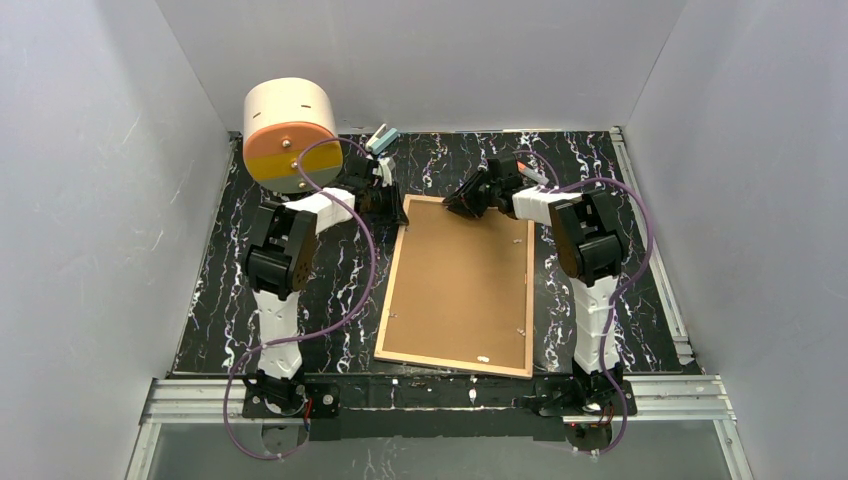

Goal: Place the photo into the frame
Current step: Install the photo frame at the center of the board.

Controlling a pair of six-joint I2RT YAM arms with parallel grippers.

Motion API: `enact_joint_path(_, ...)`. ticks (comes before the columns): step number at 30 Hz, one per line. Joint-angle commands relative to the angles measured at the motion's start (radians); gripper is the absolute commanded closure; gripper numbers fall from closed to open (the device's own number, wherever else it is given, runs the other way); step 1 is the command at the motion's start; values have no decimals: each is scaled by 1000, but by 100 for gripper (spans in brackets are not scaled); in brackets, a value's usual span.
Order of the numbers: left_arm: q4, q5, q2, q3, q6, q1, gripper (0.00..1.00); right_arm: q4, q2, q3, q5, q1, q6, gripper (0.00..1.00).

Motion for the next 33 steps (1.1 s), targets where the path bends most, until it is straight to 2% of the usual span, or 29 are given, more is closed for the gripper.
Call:
enact_joint_path(1, -61, 14, 39, 13, 53, -1, 79, 102, 59, -46, -16, 18, -35, 65)
enact_joint_path(6, -66, 23, 44, 22, 63, -1, 80, 153, 53, -66, -45, 15, -106, 66)
enact_joint_path(10, -71, 27, 51, 25, 67, -1, 80, 179, 87, -23, -142, 8, -178, 66)
enact_joint_path(16, -96, -1, 36, 44, 65, -1, 79, 110, 11, -27, -83, -7, -211, 62)
enact_joint_path(20, -134, -24, 29, 87, 56, -1, 73, -9, -91, 13, -8, -32, -255, 49)
enact_joint_path(25, -185, -54, 11, 165, 49, -1, 60, -170, -254, 20, 65, -90, -342, 41)
enact_joint_path(30, -215, -78, -17, 197, 47, -1, 49, -489, -378, 15, 299, -115, -490, 30)
enact_joint_path(33, -219, -72, -40, 182, 43, -1, 48, -591, -422, -35, 427, -128, -518, 24)
